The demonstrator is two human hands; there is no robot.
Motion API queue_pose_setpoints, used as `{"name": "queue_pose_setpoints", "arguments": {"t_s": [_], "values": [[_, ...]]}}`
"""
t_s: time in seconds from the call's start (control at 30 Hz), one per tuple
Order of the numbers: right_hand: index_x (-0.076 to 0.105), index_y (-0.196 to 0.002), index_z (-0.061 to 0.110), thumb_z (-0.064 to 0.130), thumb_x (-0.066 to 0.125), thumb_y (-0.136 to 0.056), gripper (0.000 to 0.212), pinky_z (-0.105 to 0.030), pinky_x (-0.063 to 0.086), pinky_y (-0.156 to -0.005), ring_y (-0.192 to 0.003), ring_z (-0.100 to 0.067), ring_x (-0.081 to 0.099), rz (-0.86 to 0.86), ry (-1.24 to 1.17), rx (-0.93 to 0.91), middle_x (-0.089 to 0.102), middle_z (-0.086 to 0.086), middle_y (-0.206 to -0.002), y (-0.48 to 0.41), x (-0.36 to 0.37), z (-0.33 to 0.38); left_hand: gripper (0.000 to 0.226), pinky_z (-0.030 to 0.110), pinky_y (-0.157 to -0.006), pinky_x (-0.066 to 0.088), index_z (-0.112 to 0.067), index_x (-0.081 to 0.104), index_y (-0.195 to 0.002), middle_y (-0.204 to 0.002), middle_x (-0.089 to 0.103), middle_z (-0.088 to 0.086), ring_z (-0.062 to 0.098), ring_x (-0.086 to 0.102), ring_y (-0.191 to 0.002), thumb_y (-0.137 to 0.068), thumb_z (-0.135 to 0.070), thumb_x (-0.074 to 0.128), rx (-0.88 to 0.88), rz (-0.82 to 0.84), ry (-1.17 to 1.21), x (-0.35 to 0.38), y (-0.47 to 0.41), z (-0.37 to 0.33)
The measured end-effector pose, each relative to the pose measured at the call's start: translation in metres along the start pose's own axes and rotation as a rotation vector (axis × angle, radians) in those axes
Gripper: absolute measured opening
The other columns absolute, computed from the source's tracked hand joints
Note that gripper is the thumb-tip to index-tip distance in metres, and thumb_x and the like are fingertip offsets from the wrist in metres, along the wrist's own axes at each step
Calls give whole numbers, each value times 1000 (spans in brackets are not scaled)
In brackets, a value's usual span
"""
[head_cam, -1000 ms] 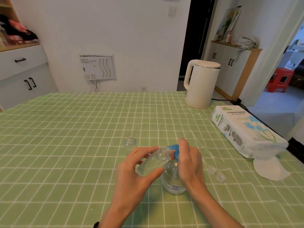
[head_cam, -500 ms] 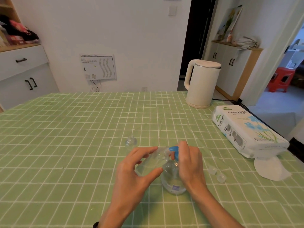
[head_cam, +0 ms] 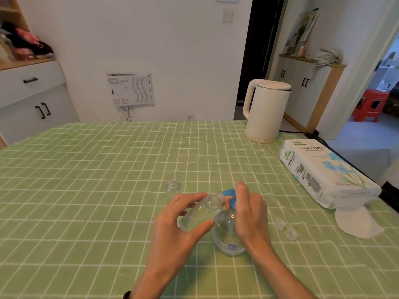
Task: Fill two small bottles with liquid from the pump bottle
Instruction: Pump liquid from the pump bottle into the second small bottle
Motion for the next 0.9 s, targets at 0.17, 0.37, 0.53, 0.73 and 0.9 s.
{"name": "queue_pose_setpoints", "arguments": {"t_s": [0.17, 0.37, 0.53, 0.73, 0.9], "values": [[55, -35, 38, 33, 35, -89, 58, -29, 30, -56, -41, -1, 50, -18, 33, -75, 46, 20, -36, -2, -3, 4, 53, 12, -88, 47, -38, 72, -117, -115, 74, -18, 12, 69, -109, -74, -15, 93, 1, 5, -12, 1, -1, 1], [54, -36, 34, 52, 32, -92, 64, -32, 35, -60, -41, -3, 47, -8, 16, -17, 47, 21, -38, 0, -1, 0, 53, 10, -85, 47, -38, 73, -117, -115, 74, -18, 12, 69, -108, -73, -14, 93, -4, 3, -5, 2, 0, 1], [55, -35, 33, 70, 24, -88, 71, -32, 38, -64, -41, -1, 49, -17, 0, 4, 48, 21, -39, 1, 0, 1, 52, 11, -88, 47, -37, 73, -117, -115, 74, -20, 9, 69, -109, -73, -15, 92, -9, -3, -7, -1, -1, -1], [58, -39, 34, 59, 29, -84, 59, -32, 36, -62, -43, -1, 52, -7, -9, -16, 53, 21, -41, 0, -1, 2, 53, 11, -87, 48, -37, 73, -117, -115, 74, -20, 9, 69, -108, -73, -14, 92, -6, -5, -9, -1, -2, -2], [56, -37, 39, 33, 37, -91, 57, -30, 28, -57, -40, -3, 47, -22, 58, -77, 44, 21, -36, -2, -3, 1, 54, 11, -88, 47, -39, 72, -117, -115, 74, -20, 8, 68, -108, -73, -15, 92, -5, 0, -12, 1, -2, -1]]}}
Point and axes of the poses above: each hand's wrist, its own y-axis away from the middle knuckle, its own x-axis out of the palm, z = x × y, the point moved 4 cm from there along -y, towards the middle knuckle
